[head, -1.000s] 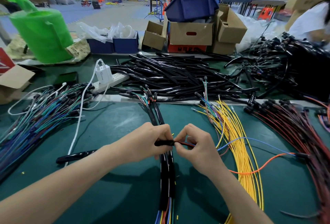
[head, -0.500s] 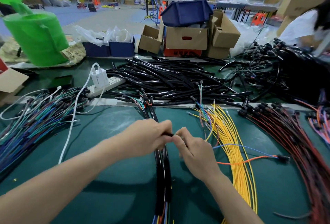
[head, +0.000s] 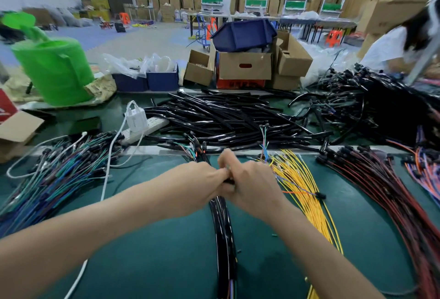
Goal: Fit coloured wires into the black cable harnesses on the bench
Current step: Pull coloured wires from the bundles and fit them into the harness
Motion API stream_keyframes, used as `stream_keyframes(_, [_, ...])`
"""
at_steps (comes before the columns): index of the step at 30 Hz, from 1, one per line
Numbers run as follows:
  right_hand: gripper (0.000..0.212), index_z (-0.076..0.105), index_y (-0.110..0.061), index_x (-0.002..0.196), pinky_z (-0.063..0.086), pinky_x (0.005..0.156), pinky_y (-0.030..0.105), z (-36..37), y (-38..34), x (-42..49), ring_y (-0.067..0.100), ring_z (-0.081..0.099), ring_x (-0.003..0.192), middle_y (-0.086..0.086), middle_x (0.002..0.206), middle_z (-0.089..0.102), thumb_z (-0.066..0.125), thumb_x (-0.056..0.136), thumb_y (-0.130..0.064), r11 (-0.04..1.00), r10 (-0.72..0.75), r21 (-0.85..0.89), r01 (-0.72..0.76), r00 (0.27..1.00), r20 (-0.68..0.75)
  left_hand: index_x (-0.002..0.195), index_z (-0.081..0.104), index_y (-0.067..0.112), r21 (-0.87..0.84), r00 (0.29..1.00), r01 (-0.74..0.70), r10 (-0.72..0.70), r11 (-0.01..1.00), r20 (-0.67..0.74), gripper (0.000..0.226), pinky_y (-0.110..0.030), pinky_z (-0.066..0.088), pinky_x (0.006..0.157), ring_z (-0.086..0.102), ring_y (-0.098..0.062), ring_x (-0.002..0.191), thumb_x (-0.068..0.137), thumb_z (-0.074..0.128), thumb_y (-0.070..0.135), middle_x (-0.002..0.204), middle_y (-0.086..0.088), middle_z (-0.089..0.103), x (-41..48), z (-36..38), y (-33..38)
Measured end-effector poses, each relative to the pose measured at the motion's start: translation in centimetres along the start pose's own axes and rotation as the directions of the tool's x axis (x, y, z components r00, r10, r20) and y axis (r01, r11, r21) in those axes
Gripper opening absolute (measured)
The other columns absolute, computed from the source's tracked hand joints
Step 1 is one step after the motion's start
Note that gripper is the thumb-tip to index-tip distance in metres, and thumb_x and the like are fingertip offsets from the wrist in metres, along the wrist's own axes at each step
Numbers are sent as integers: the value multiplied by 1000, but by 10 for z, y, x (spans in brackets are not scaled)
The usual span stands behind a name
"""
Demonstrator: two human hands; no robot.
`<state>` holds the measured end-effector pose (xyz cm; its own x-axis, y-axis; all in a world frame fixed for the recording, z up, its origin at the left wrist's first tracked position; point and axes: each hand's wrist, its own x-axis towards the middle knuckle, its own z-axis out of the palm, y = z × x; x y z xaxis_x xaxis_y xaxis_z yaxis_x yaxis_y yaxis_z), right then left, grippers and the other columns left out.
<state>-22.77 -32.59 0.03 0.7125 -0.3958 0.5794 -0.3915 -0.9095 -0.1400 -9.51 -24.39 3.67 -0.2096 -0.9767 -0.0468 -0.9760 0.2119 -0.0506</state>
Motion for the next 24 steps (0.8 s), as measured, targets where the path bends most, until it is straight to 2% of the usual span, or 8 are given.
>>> stream_keyframes(3, [26, 54, -16, 92, 45, 56, 35, -3, 18, 11, 30, 53, 59, 6, 60, 59, 66, 80, -36, 981, 163, 99, -167, 985, 49, 94, 33, 22, -14, 990, 46, -47, 999, -136, 25, -41, 46, 71, 57, -27, 77, 98, 23, 45, 73, 3, 45, -8, -11, -13])
stream_keyframes(6, [29, 60, -6, 76, 38, 62, 34, -13, 50, 8, 24, 43, 59, 2, 60, 53, 74, 81, -32, 947, 257, 182, -266, 964, 72, 87, 36, 23, -139, 972, 49, -79, 989, -223, 47, -42, 43, 69, 55, -27, 71, 83, 8, 60, 72, 1, 52, -24, -24, -36])
stream_keyframes(9, [44, 48, -11, 66, 29, 55, 33, -34, 55, 17, 23, 40, 54, -4, 56, 43, 70, 76, -48, 978, 133, 155, -138, 990, 40, 82, 37, 26, -173, 966, 17, -61, 985, -250, 64, -38, 40, 64, 47, -20, 61, 78, -4, 75, 64, 5, 48, -34, -32, -52])
stream_keyframes(12, [52, 42, -15, 69, 29, 49, 33, -66, 44, 38, 22, 39, 49, -8, 53, 37, 46, 83, -65, 997, -16, 76, 13, 999, 38, 83, 46, 15, -199, 948, 15, -78, 980, -309, 76, -36, 37, 59, 46, -20, 56, 75, 4, 78, 58, 4, 47, -40, -43, -63])
stream_keyframes(16, [52, 30, -21, 58, 16, 47, 28, -101, 34, 64, 24, 37, 44, -6, 45, 29, 8, 94, -53, 983, -99, -147, 110, 992, 81, 80, 39, 25, -213, 954, 0, -64, 977, -294, 73, -34, 37, 58, 42, -12, 54, 72, -4, 82, 57, 5, 44, -48, -52, -59])
stream_keyframes(19, [45, 43, -22, 67, 27, 49, 29, -107, 16, 74, 31, 55, 53, 4, 53, 40, 22, 101, -42, 915, -175, -334, 227, 968, 177, 82, 40, 26, -208, 958, -37, -25, 977, -286, 62, -31, 40, 61, 46, -12, 57, 80, 1, 75, 61, 6, 48, -45, -54, -43])
stream_keyframes(21, [30, 54, -18, 78, 39, 45, 32, -99, -8, 72, 34, 56, 48, 8, 52, 46, 40, 100, -33, 905, -274, -286, 316, 945, 179, 86, 44, 21, -223, 951, -42, -30, 974, -307, 55, -32, 41, 65, 51, -19, 62, 90, 6, 62, 65, 6, 52, -40, -51, -28])
stream_keyframes(24, [47, 42, -23, 84, 35, 49, 34, -88, -30, 62, 34, 50, 50, 2, 51, 49, 14, 90, -59, 978, -174, -88, 187, 975, 137, 83, 49, 14, -348, 913, -151, -5, 925, -408, 45, -14, 35, 56, 45, -14, 57, 92, 24, 50, 56, 11, 43, -38, -45, -9])
